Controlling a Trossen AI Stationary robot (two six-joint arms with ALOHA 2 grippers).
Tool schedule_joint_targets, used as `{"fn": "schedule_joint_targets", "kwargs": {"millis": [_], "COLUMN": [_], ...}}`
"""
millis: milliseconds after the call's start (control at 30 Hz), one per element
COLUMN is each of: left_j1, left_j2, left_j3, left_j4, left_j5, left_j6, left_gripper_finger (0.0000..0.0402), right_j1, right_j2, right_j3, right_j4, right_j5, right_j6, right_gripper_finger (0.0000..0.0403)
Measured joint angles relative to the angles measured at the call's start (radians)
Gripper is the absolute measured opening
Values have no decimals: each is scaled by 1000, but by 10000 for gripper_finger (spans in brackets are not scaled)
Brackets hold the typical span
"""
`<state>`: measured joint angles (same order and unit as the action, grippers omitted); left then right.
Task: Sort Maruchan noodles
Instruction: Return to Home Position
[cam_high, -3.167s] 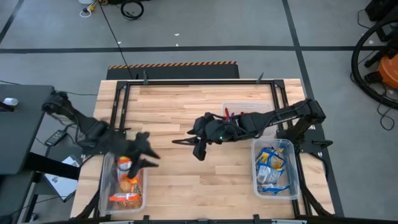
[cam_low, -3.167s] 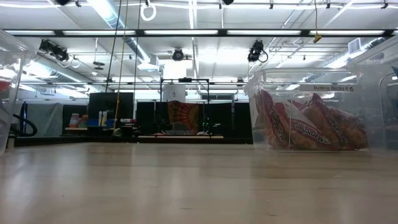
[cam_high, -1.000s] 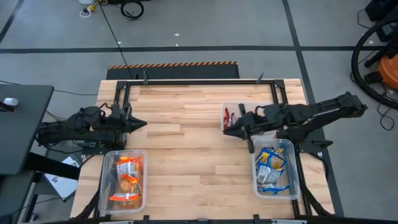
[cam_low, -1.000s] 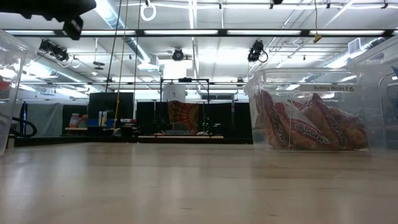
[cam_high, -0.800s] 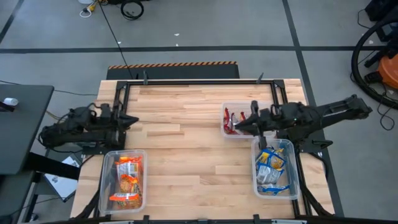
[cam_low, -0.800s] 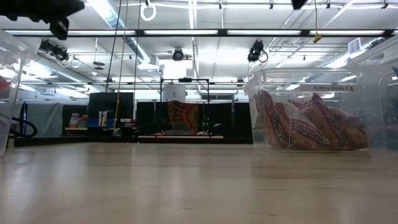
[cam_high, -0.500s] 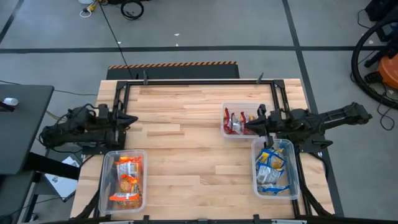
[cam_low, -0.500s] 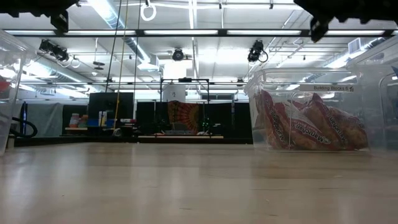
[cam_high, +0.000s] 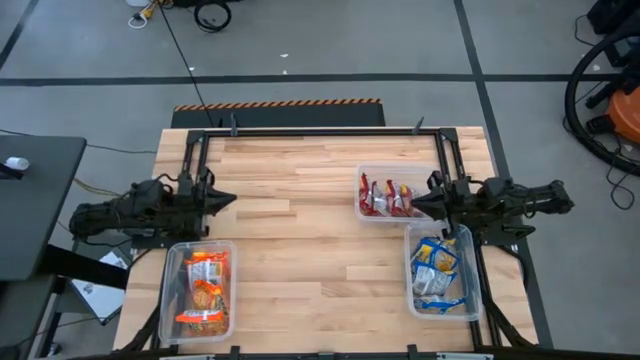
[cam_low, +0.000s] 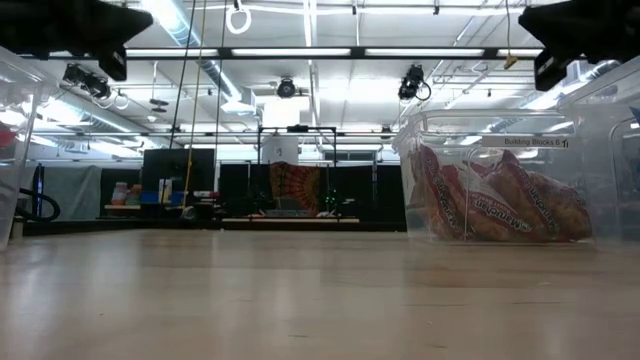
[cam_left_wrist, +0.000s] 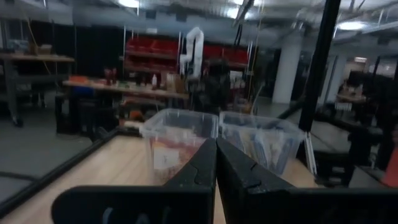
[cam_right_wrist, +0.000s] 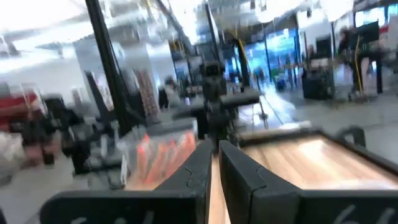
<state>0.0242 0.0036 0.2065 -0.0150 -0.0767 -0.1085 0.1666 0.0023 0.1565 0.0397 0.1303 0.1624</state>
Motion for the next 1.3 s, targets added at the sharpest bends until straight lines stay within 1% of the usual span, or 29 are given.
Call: {"fn": "schedule_joint_targets", "kwargs": {"millis": [33,100,200,267,367,467,533,633,700,867,933,1000,1133,1200,1300], "left_j1": [0,-1,-1,-2,-2,-2,-2,-2,-2,-2,-2,-2,-2,-2,-2], "left_j2": [1,0,1,1,0,1,1,1,0,1,1,1,2,1,3], "left_j3": [-3,-8,-44,-70,-88,-100,-105,-109,-109,-109,-109,-115,-140,-150,-151], "left_j4": [-14,-5,10,20,52,49,47,52,54,16,-24,-46,-36,-36,-66], "left_j5": [0,-2,-7,-4,0,-11,-29,-38,-38,-37,-24,-9,3,3,3], "left_j6": [0,7,8,5,5,11,-8,-34,-33,-16,-12,-5,25,47,66], "left_gripper_finger": [14,14,14,14,14,14,14,14,14,14,14,14,14,14,14], "right_j1": [0,-1,-3,-4,-4,-7,-22,-77,-131,-281,-327,-359,-387,-395,-397], "right_j2": [1,7,1,-1,0,-1,2,-1,-1,0,1,5,13,33,60], "right_j3": [11,28,14,-12,-71,-151,-149,-150,-150,-150,-149,-149,-149,-147,-147], "right_j4": [-34,-39,-49,-13,67,230,196,191,191,197,171,121,-21,-20,-24], "right_j5": [3,36,55,55,16,-33,-49,-49,-67,-226,-249,-216,-94,-90,-121], "right_j6": [-2,-4,-20,-15,-12,-6,34,82,82,34,9,-2,17,-22,-113], "right_gripper_finger": [37,37,37,37,37,37,37,37,37,37,37,37,37,37,37]}}
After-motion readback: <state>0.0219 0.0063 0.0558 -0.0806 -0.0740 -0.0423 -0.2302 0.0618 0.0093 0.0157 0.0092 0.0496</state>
